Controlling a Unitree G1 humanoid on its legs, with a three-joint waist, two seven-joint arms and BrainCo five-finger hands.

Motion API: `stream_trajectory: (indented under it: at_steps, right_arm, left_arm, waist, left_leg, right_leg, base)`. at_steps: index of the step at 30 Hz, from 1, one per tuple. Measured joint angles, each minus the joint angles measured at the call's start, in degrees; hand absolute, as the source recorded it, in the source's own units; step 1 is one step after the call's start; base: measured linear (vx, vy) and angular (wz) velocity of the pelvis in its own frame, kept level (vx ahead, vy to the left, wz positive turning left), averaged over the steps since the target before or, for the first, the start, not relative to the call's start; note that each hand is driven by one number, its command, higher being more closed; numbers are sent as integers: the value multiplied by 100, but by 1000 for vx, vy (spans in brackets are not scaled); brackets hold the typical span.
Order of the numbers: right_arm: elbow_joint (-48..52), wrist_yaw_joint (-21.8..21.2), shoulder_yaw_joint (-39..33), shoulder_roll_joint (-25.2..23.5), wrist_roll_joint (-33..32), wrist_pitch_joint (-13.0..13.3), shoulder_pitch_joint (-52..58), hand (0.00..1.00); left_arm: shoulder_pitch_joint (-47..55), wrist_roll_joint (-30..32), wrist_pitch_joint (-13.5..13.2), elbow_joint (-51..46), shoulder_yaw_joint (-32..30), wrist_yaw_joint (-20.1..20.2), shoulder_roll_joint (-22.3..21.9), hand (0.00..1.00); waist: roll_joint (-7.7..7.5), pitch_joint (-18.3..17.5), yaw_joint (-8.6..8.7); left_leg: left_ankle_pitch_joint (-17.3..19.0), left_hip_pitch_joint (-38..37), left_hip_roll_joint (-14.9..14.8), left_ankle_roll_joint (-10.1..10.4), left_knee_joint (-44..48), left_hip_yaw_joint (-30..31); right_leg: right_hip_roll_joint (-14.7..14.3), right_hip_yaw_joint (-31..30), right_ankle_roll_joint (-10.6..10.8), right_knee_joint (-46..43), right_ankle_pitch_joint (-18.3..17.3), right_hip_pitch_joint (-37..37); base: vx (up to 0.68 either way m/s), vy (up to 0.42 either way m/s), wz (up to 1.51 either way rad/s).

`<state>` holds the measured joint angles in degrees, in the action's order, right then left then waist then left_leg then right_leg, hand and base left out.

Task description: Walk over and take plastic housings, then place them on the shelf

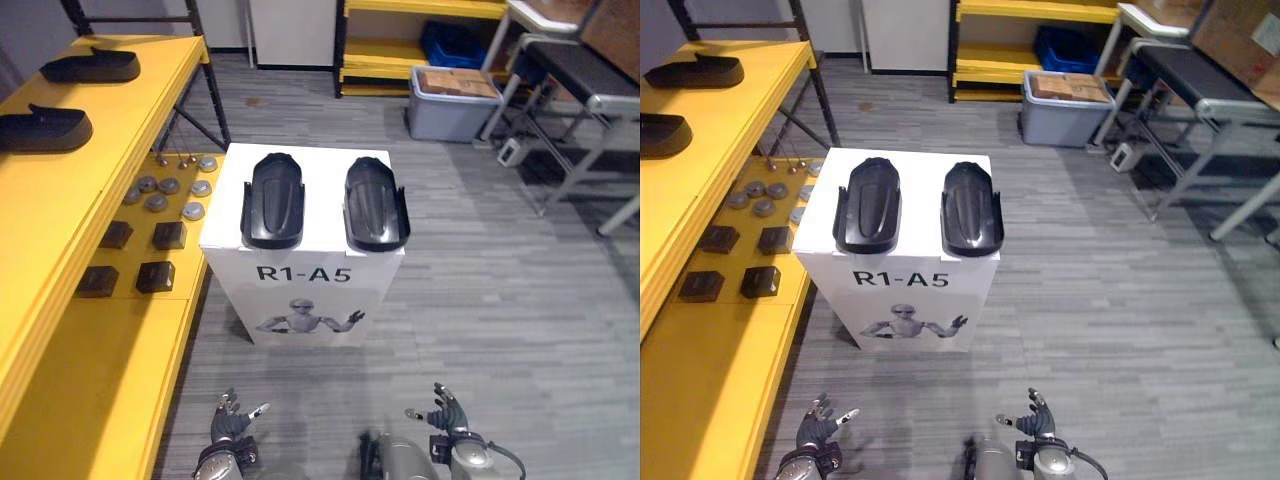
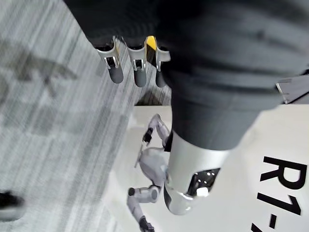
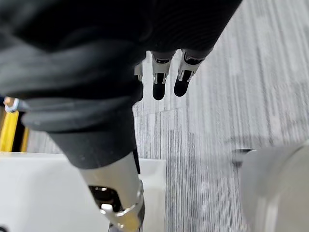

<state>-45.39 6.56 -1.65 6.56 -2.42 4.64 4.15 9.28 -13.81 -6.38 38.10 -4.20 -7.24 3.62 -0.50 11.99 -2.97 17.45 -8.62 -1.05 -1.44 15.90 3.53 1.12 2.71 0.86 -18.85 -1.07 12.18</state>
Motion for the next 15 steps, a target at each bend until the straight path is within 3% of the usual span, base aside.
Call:
stream_trajectory:
  at_steps: [2,4,5,7,9,10,11,12,15]
  right_arm:
    - [99,6,-6,-47,-2,0,4,0]
    - [382,15,11,-69,-22,2,142,0]
    - [413,21,10,-108,-52,11,171,0]
    - [426,34,-69,-129,-127,25,170,0]
    - [424,88,-257,-149,-194,37,43,0]
    - [431,103,-291,-113,-211,46,41,0]
    - [433,136,-290,-1,-278,52,80,0]
    - [365,153,-345,-19,-290,31,62,0]
    - [395,165,-543,-123,-290,40,123,0]
  left_arm:
    - [16,19,5,23,-3,2,-104,0]
    - [-58,51,22,8,-42,12,-310,0]
    - [-43,51,23,12,-5,16,-344,0]
    - [-58,51,23,14,97,22,-345,0]
    - [-82,50,22,15,124,22,-338,0]
    - [-82,51,22,15,125,21,-337,0]
    - [-73,50,18,18,133,20,-349,0]
    - [-167,47,22,138,160,16,-286,0]
    - [-155,51,24,165,211,10,-64,0]
  waist:
    - [93,-68,9]
    - [212,10,38]
    - [229,1,-38]
    - [180,13,-94]
    - [206,-2,-74]
    - [249,-27,-65]
    - [429,-77,-57]
    - [429,-18,-69]
    - [204,-72,-42]
  left_leg:
    - [-52,402,-187,90,779,-42]
    - [-409,1234,-471,451,2855,-301]
    - [-234,1482,-680,449,3407,-557]
    - [-52,1644,-800,532,3172,-735]
    - [-100,1831,-804,574,1713,-777]
    - [-337,1839,-806,614,1222,-739]
    - [-1327,1862,-871,652,402,-578]
    - [-1424,1814,-816,645,431,-541]
    - [-1532,1564,-405,480,-110,-751]
  right_leg:
    - [-106,266,-107,313,-70,-227]
    - [-190,466,-210,808,-116,-922]
    - [-216,470,-230,939,-117,-1270]
    - [-147,466,-231,985,-116,-1523]
    - [24,424,-219,1064,-117,-1692]
    - [32,419,-191,1069,-119,-1691]
    - [-55,397,3,1094,-237,-1735]
    - [-3,309,131,1207,-386,-1881]
    - [417,217,331,1234,-539,-1832]
  base:
    - [529,-244,50]
    - [409,-169,51]
    - [433,-103,19]
    - [271,-7,-6]
    - [248,107,-15]
    - [208,179,-20]
    - [189,232,-12]
    - [175,242,-8]
    - [131,170,-6]
